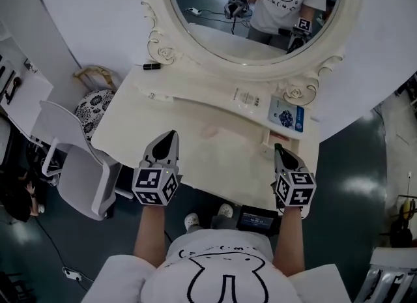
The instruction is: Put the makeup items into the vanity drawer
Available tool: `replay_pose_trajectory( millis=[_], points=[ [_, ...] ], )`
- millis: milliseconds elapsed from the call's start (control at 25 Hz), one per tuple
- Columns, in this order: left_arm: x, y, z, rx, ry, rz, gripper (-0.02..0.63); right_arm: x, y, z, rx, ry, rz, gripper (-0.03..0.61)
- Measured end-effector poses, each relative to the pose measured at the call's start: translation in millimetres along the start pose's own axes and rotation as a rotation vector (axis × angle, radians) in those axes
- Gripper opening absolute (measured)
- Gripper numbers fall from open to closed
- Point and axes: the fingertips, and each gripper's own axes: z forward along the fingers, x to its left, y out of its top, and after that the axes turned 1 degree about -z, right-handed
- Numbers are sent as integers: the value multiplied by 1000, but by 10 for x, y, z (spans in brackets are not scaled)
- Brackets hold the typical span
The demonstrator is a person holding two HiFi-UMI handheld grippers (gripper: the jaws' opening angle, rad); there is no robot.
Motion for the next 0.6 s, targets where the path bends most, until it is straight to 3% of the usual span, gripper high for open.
replay_pose_trajectory(
  millis=[600],
  points=[
    [-497, -139, 377, 58, 45, 22, 31, -780, -237, 216, 41, 9, -9, 67]
  ],
)
